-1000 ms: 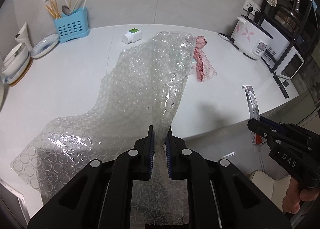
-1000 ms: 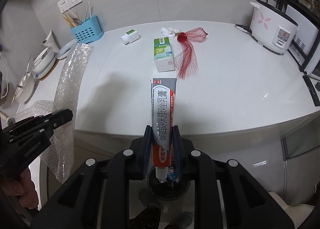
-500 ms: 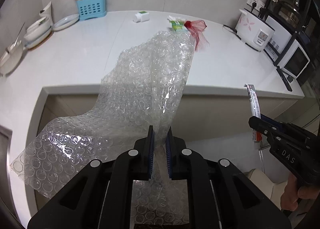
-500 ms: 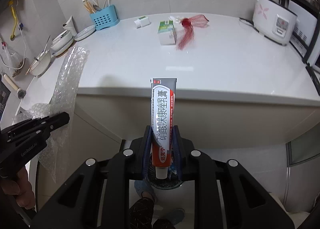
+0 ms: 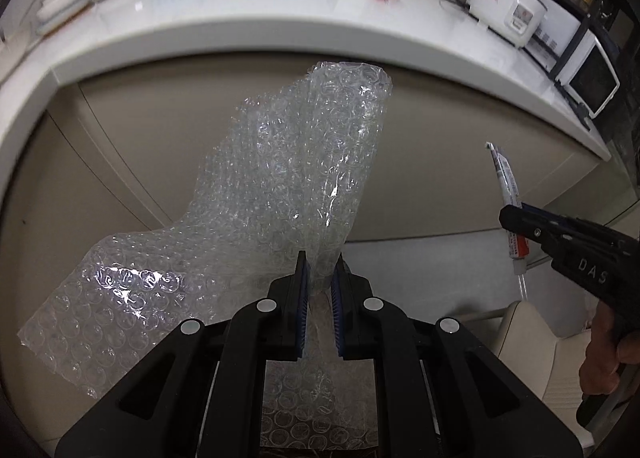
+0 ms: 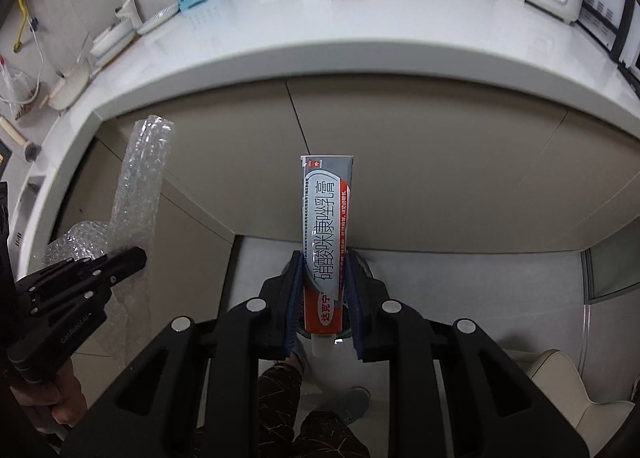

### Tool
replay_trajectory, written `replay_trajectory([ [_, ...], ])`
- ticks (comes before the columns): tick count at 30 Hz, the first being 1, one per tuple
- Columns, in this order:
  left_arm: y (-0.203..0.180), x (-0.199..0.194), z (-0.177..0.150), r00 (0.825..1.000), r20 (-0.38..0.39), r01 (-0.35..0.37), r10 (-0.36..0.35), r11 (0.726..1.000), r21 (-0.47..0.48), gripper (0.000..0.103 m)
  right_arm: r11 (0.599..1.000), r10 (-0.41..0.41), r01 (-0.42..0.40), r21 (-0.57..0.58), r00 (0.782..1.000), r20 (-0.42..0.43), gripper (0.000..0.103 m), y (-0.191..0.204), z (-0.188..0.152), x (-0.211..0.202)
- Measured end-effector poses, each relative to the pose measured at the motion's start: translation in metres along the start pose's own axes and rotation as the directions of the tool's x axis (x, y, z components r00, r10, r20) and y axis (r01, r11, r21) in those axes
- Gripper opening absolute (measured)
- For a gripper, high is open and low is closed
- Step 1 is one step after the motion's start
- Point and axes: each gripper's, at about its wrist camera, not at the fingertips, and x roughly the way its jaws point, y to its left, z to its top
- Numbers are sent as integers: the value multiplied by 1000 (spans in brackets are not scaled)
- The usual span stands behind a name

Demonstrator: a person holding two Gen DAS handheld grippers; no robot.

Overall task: Collect trash
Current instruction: 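Lift the bubble wrap and toothpaste tube and carry them down over the basket, then open the left tool to drop the bubble wrap while the right tool releases the tube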

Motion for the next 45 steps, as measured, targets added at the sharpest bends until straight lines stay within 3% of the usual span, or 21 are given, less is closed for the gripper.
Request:
replay_trajectory([
  [8, 22, 127, -48, 995, -75, 64, -65, 998, -13, 10, 1000, 0, 0, 6, 995, -99, 20, -12, -52, 113],
  [17, 36, 293, -90, 979, -186, 86, -80, 996, 21, 10, 998, 9, 2, 62, 982, -189, 20, -34, -87, 245],
  [25, 33, 393, -128, 963, -250, 120, -100, 991, 67, 10, 995, -2, 22, 94, 977, -212, 20, -57, -112, 317],
  [29, 34, 429, -140, 956, -272, 125, -106, 991, 54, 10, 995, -13, 36, 98, 973, -232, 20, -65, -121, 341],
  [35, 35, 451, -145, 949, -291, 142, -121, 989, 50, 12, 994, -29, 55, 92, 965, -262, 20, -64, -127, 355],
  [41, 28, 441, -139, 952, -278, 149, -130, 988, 45, 35, 996, -37, 57, 70, 964, -263, 20, -50, -117, 356],
  [43, 32, 433, -135, 957, -261, 140, -124, 989, 44, 49, 997, -38, 54, 59, 966, -257, 20, -46, -112, 354],
  [45, 33, 427, -131, 961, -246, 138, -123, 990, 43, 51, 998, -30, 44, 54, 968, -249, 20, -39, -108, 357],
])
